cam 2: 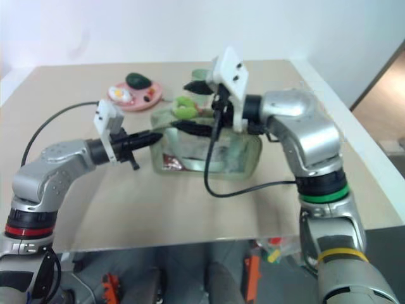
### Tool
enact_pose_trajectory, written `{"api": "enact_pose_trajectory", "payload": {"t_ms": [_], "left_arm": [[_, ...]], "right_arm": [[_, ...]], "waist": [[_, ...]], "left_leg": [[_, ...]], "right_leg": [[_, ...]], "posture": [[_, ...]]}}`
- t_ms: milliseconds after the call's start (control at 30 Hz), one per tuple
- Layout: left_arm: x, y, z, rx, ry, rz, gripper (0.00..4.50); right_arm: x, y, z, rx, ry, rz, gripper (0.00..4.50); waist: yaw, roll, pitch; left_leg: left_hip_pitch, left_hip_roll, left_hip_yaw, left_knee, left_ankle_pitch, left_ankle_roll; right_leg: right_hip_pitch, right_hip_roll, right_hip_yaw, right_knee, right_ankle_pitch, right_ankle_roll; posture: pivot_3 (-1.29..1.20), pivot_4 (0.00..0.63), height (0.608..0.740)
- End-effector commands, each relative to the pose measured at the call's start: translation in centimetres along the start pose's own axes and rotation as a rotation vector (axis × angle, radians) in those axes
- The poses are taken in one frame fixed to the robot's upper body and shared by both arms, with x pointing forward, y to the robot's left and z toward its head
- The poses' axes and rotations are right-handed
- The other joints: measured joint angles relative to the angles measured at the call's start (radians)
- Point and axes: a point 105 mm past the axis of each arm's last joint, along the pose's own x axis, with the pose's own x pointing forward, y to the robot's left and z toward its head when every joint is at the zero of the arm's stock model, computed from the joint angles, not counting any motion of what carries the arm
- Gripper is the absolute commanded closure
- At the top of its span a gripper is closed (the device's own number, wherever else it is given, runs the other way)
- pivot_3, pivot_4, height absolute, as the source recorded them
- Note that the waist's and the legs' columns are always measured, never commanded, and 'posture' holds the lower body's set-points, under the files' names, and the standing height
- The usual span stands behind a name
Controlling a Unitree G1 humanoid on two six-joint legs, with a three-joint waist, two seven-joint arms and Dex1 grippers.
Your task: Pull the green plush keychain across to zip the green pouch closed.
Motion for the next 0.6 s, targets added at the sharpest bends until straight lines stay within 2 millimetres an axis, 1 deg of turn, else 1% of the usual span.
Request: {"api": "enact_pose_trajectory", "payload": {"t_ms": [33, 100, 133, 167, 267, 300, 333, 500, 533, 600], "left_arm": [[-0.3, -0.3, 1.4, 0.044, -0.039, 0.012, 4.50], [-0.3, -0.4, 1.2, 0.049, -0.033, 0.018, 4.50], [-0.3, -0.5, 1.1, 0.051, -0.030, 0.018, 4.50], [-0.2, -0.5, 1.0, 0.050, -0.030, 0.018, 4.50], [-0.2, -0.6, 0.9, 0.046, -0.030, 0.021, 4.50], [-0.2, -0.6, 0.8, 0.046, -0.030, 0.022, 4.50], [-0.1, -0.6, 0.8, 0.045, -0.029, 0.023, 4.50], [0.0, -0.5, 0.7, 0.044, -0.029, 0.029, 4.50], [0.0, -0.5, 0.7, 0.044, -0.029, 0.030, 4.50], [0.1, -0.5, 0.6, 0.044, -0.027, 0.032, 4.50]], "right_arm": [[-0.2, -0.8, 0.0, -0.016, -0.018, -0.038, 0.03], [-0.1, -1.2, -0.7, 0.019, -0.010, -0.051, 0.03], [-0.1, -1.3, -1.1, 0.029, -0.001, -0.053, 0.58], [-0.1, -1.4, -1.5, 0.032, 0.009, -0.055, 0.82], [-0.1, -1.4, -2.1, 0.040, 0.023, -0.049, 1.85], [-0.1, -1.3, -2.2, 0.050, 0.022, -0.048, 2.17], [-0.1, -1.3, -2.3, 0.053, 0.023, -0.045, 2.60], [0.0, -1.3, -2.3, 0.063, 0.016, -0.037, 4.28], [0.1, -1.2, -2.2, 0.064, 0.013, -0.032, 4.44], [0.2, -1.0, -1.9, 0.072, -0.009, -0.021, 4.44]], "waist": [[0.000, 0.000, 0.000], [-0.001, 0.000, 0.000], [-0.001, 0.000, 0.000], [-0.002, 0.000, 0.000], [-0.003, 0.000, 0.000], [-0.003, 0.000, 0.000], [-0.003, 0.000, 0.000], [-0.003, 0.000, 0.000], [-0.003, 0.000, 0.000], [-0.003, 0.000, 0.000]], "left_leg": [[0.000, 0.000, 0.000, 0.001, -0.001, 0.000], [0.000, -0.001, 0.001, 0.002, -0.001, 0.001], [0.000, -0.001, 0.001, 0.003, -0.001, 0.001], [0.000, -0.001, 0.001, 0.003, -0.001, 0.001], [0.001, 0.000, 0.001, 0.004, 0.000, 0.001], [0.001, 0.001, 0.001, 0.004, 0.000, 0.001], [0.001, 0.002, 0.001, 0.004, 0.000, 0.001], [0.002, 0.004, 0.000, 0.004, 0.000, 0.001], [0.002, 0.004, 0.000, 0.004, 0.000, 0.001], [0.002, 0.004, 0.001, 0.004, 0.000, 0.001]], "right_leg": [[0.000, 0.000, 0.000, 0.000, 0.000, 0.000], [0.000, -0.001, 0.001, 0.000, 0.001, 0.001], [0.001, -0.001, 0.001, 0.000, 0.001, 0.002], [0.001, -0.001, 0.001, 0.000, 0.001, 0.001], [0.001, 0.001, 0.001, 0.000, 0.003, 0.000], [0.001, 0.002, 0.001, 0.000, 0.004, -0.001], [0.001, 0.003, 0.001, 0.000, 0.004, -0.001], [0.001, 0.006, 0.001, 0.001, 0.005, -0.002], [0.001, 0.006, 0.001, 0.001, 0.005, -0.002], [0.001, 0.006, 0.001, 0.000, 0.005, -0.002]], "posture": [[0.00, 0.150, 0.740], [0.00, 0.150, 0.740], [0.00, 0.150, 0.740], [0.00, 0.150, 0.740], [0.00, 0.150, 0.740], [0.00, 0.150, 0.740], [0.00, 0.150, 0.740], [0.00, 0.150, 0.740], [0.00, 0.150, 0.740], [0.00, 0.150, 0.740]]}}
